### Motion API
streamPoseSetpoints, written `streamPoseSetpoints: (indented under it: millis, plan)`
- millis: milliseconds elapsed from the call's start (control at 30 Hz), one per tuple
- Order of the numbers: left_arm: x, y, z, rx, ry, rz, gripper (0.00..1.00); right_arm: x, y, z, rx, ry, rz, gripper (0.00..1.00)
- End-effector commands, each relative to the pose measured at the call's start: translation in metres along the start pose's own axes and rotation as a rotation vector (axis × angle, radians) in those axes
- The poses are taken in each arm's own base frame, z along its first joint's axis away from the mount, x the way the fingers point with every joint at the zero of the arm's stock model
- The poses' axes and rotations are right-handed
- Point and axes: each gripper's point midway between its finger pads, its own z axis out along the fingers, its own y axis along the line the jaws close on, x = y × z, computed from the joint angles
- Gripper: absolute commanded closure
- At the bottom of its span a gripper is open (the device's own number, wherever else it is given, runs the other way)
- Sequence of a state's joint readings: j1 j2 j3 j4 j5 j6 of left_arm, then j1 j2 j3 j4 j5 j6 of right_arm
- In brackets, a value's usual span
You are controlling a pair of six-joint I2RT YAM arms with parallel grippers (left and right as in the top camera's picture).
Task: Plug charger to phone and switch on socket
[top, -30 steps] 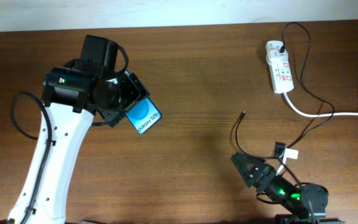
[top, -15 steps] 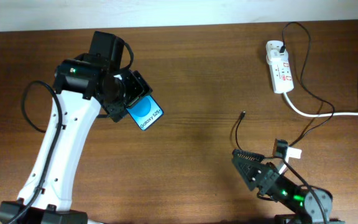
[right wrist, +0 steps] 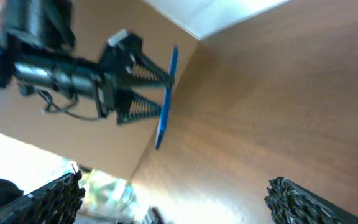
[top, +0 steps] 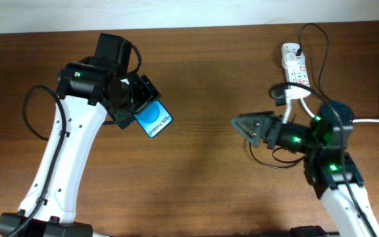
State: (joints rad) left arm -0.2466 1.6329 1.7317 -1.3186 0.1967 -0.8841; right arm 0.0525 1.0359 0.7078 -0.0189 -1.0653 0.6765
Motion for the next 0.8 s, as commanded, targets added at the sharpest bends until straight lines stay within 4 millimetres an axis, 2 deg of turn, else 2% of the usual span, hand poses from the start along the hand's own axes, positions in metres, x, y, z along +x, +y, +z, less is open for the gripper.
streamPoseSetpoints:
  millis: [0,67,133,233,333,533,633,700,767]
  plan:
    - [-0.002,-0.017,-0.006,0.074,-0.006,-0.003,0.58,0.022,0.002,0.034,-0.049,0.114,-0.021,0.01]
    - [-0.003,-0.019,-0.006,0.082,-0.007,-0.044,0.58,0.025,0.005,0.051,-0.07,0.124,-0.068,0.02]
    - [-0.003,-0.019,-0.006,0.082,-0.005,-0.083,0.58,0.019,0.009,0.069,-0.075,0.086,-0.139,0.0]
    - [-0.002,-0.019,-0.006,0.087,0.005,-0.149,0.59,0.01,-0.003,0.087,0.036,-0.009,-0.093,0.02]
    - [-0.002,-0.019,-0.006,0.087,0.005,-0.183,0.59,0.012,-0.008,0.101,0.101,-0.056,-0.042,0.02]
    - [-0.005,-0.024,-0.007,0.105,-0.007,-0.181,0.59,0.005,0.021,0.133,0.029,-0.183,-0.103,0.02]
    - [-0.005,-0.024,-0.007,0.105,-0.007,-0.181,0.58,0.01,0.018,0.148,0.021,-0.199,-0.083,0.02]
    - [-0.006,-0.024,-0.007,0.108,-0.008,-0.18,0.58,0.01,0.017,0.156,0.0,-0.222,-0.019,0.02]
    - [-0.006,-0.024,-0.007,0.108,-0.008,-0.18,0.57,0.007,0.015,0.163,-0.023,-0.253,-0.027,0.01]
